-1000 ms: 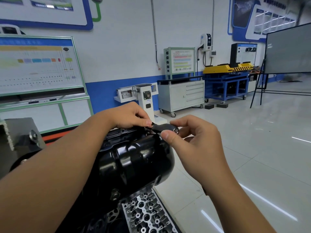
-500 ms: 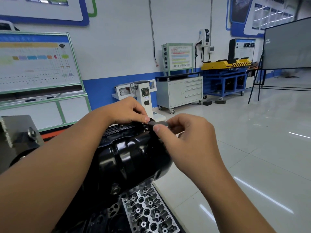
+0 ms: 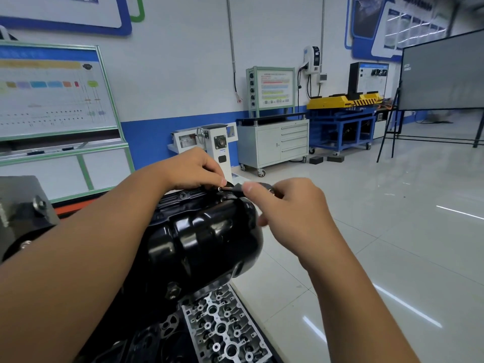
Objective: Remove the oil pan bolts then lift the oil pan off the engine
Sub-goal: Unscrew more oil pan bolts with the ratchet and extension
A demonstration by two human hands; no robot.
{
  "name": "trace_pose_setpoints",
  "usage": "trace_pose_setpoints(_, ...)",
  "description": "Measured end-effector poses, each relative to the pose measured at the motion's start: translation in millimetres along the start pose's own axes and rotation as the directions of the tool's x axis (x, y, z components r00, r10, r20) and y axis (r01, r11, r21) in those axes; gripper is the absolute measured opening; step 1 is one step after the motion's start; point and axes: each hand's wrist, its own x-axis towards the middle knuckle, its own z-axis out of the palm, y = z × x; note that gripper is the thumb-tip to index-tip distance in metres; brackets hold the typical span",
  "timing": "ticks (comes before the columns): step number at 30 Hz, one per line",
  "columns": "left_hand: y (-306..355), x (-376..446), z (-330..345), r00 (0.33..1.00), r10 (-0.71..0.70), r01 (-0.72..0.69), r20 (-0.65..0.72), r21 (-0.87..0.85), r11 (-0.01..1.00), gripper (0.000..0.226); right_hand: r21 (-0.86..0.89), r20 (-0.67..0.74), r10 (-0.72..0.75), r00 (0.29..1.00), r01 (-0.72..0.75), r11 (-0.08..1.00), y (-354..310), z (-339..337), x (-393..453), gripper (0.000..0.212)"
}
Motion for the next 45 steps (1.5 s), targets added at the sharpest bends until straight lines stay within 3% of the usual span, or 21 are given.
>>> trace_pose_setpoints(2, -1.8, -1.0, -0.5, 1.0, 0.006, -0.007, -0.01, -0.02, 1.0, 0.015, -0.064, -0.086, -0.103, 0.991, 0.097, 0.993, 0.2, 0.7, 1.1, 0.033)
trace_pose_setpoints(4, -2.6, -1.6, 0.1, 1.0, 0.018, -0.018, -0.001, -0.016, 1.0, 0.017, -0.054, -0.083, -0.181, 0.98, 0.177, 0.983, -2.8, -0.3, -0.7, 0.01)
trace_pose_setpoints(6, -1.6, -1.6, 1.3, 1.0, 0.018, -0.019, 0.007, 0.021, 1.0, 0.014, -0.025, -0.011, -0.189, 0.982, 0.189, 0.982, -3.5, -2.6, -3.1, 0.021)
trace_pose_setpoints(8, 0.5, -1.7, 2.4, 1.0, 0.019, -0.019, 0.007, 0.062, 0.998, 0.016, 0.022, 0.047, -0.162, 0.986, 0.161, 0.987, -6.6, -2.3, -3.4, 0.011)
trace_pose_setpoints(11, 8.5, -5.6, 4.1, 1.0, 0.018, -0.02, 0.019, 0.093, 0.995, 0.034, 0.011, 0.107, -0.119, 0.987, 0.119, 0.993, -12.4, 6.3, -4.2, 0.052)
trace_pose_setpoints(12, 10.3, -7.0, 4.2, 1.0, 0.014, -0.016, 0.019, 0.09, 0.996, 0.043, 0.011, 0.097, -0.104, 0.99, 0.103, 0.995, -15.8, 10.5, -3.9, 0.056)
trace_pose_setpoints(14, 10.6, -7.0, 4.0, 1.0, 0.027, -0.028, 0.014, 0.083, 0.996, 0.044, 0.023, 0.042, -0.103, 0.994, 0.102, 0.995, -17.6, 18.1, -3.2, 0.048)
trace_pose_setpoints(18, 5.0, -2.2, 3.2, 1.0, 0.029, -0.029, 0.009, 0.05, 0.998, 0.013, -0.074, -0.058, -0.133, 0.989, 0.128, 0.989, -15.5, 24.5, -4.5, 0.007)
trace_pose_setpoints(20, 3.1, -1.3, 3.6, 1.0, 0.009, -0.009, 0.004, 0.034, 0.999, 0.016, -0.137, -0.061, -0.141, 0.988, 0.132, 0.982, -14.2, 25.7, -4.4, 0.03)
trace_pose_setpoints(23, 2.7, -0.3, 4.0, 1.0, -0.003, 0.002, 0.022, 0.039, 0.999, 0.02, -0.051, -0.087, -0.116, 0.989, 0.112, 0.992, -14.4, 24.6, -2.4, 0.028)
trace_pose_setpoints(27, 3.0, -1.2, 3.9, 0.999, -0.028, 0.027, 0.034, 0.031, 0.999, 0.022, -0.007, -0.062, -0.012, 0.998, 0.012, 1.0, -12.8, 26.7, -2.3, 0.044)
trace_pose_setpoints(29, 3.2, -2.1, 4.1, 0.999, -0.046, 0.045, 0.026, 0.021, 0.999, 0.022, -0.059, -0.092, -0.05, 0.994, 0.045, 0.997, -11.8, 28.0, -2.6, 0.038)
trace_pose_setpoints(32, 1.3, -2.0, 3.9, 0.998, -0.06, 0.06, 0.014, 0.014, 0.998, 0.019, -0.126, -0.138, -0.136, 0.981, 0.119, 0.985, -9.2, 28.7, -5.9, 0.006)
trace_pose_setpoints(34, -0.4, -2.4, 3.7, 0.998, -0.068, 0.068, 0.002, -0.003, 0.998, 0.018, -0.162, -0.114, -0.186, 0.976, 0.166, 0.973, -3.6, 30.6, -7.0, 0.024)
trace_pose_setpoints(37, 1.4, -3.9, 3.7, 0.997, -0.076, 0.076, 0.005, -0.008, 0.997, 0.018, -0.093, -0.103, -0.162, 0.981, 0.152, 0.984, -10.2, 30.0, -4.8, 0.011)
trace_pose_setpoints(40, 5.0, -5.2, 3.9, 0.997, -0.076, 0.076, 0.003, -0.012, 0.997, 0.021, -0.038, -0.068, -0.102, 0.992, 0.1, 0.994, -15.7, 34.4, 0.1, 0.031)
trace_pose_setpoints(44, 4.3, -6.0, 2.2, 0.996, -0.091, 0.09, -0.02, -0.067, 0.994, 0.02, -0.081, -0.082, -0.139, 0.987, 0.132, 0.988, -29.0, 33.1, 9.3, 0.008)
trace_pose_setpoints(45, 3.7, -5.6, 1.9, 0.995, -0.094, 0.092, -0.023, -0.084, 0.992, 0.021, -0.111, -0.064, -0.16, 0.985, 0.152, 0.982, -31.4, 30.7, 11.6, 0.01)
